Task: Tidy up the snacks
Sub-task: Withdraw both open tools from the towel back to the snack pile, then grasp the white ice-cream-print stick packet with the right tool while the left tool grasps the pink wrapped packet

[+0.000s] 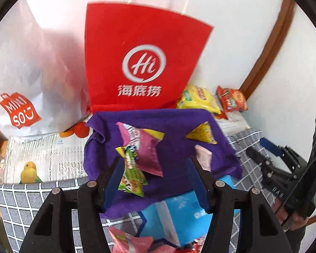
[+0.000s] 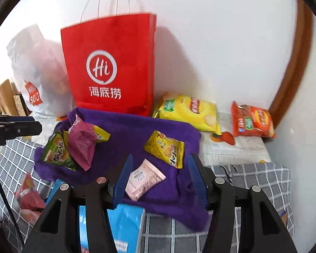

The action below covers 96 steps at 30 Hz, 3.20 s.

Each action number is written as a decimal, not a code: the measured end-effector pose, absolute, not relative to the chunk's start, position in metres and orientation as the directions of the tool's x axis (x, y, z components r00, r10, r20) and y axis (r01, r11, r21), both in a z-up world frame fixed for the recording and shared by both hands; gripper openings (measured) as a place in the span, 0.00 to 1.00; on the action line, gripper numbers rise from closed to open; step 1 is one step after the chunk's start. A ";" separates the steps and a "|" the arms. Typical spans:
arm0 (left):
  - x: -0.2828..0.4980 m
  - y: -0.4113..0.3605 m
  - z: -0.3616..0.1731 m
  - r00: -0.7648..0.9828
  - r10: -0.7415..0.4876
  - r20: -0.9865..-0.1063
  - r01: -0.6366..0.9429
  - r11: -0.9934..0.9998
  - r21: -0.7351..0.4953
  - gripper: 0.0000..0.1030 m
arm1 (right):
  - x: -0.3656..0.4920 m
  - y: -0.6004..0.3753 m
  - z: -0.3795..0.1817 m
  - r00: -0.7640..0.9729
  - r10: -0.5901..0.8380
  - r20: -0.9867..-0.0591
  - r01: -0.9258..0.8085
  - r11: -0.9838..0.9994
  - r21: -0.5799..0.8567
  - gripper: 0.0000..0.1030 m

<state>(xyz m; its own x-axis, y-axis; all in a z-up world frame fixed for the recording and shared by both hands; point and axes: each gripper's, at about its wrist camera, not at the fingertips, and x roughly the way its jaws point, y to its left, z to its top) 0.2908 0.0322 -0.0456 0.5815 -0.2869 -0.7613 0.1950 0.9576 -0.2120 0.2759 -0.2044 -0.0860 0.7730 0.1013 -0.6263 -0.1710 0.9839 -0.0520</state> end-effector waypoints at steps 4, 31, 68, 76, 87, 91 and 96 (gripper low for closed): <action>0.273 0.021 -0.027 0.630 -0.284 -0.723 0.230 0.957 -0.176 0.58 | 0.251 -0.212 -0.082 0.779 0.074 -0.623 -0.134 0.990 -0.049 0.53; 0.175 0.057 -0.060 0.585 -0.248 -0.772 0.138 0.969 -0.206 0.58 | 0.152 -0.220 -0.107 0.708 0.175 -0.685 -0.156 0.984 0.090 0.61; 0.157 0.104 -0.107 0.534 -0.195 -0.823 0.050 0.979 -0.199 0.58 | 0.158 -0.219 -0.164 0.613 0.195 -0.765 -0.222 0.972 0.070 0.23; 0.162 0.096 -0.114 0.519 -0.214 -0.828 0.051 0.974 -0.220 0.58 | 0.158 -0.239 -0.181 0.529 0.225 -0.818 -0.203 0.970 0.135 0.27; 0.159 0.098 -0.113 0.525 -0.190 -0.830 0.052 0.980 -0.192 0.58 | 0.182 -0.241 -0.182 0.600 0.273 -0.752 -0.181 0.962 0.204 0.22; 0.163 0.098 -0.119 0.513 -0.193 -0.836 0.050 0.979 -0.195 0.58 | 0.180 -0.247 -0.182 0.605 0.239 -0.760 -0.165 0.971 0.175 0.21; 0.171 0.092 -0.123 0.508 -0.235 -0.829 0.070 0.970 -0.232 0.58 | 0.173 -0.267 -0.179 0.597 0.220 -0.772 -0.135 0.975 0.174 0.21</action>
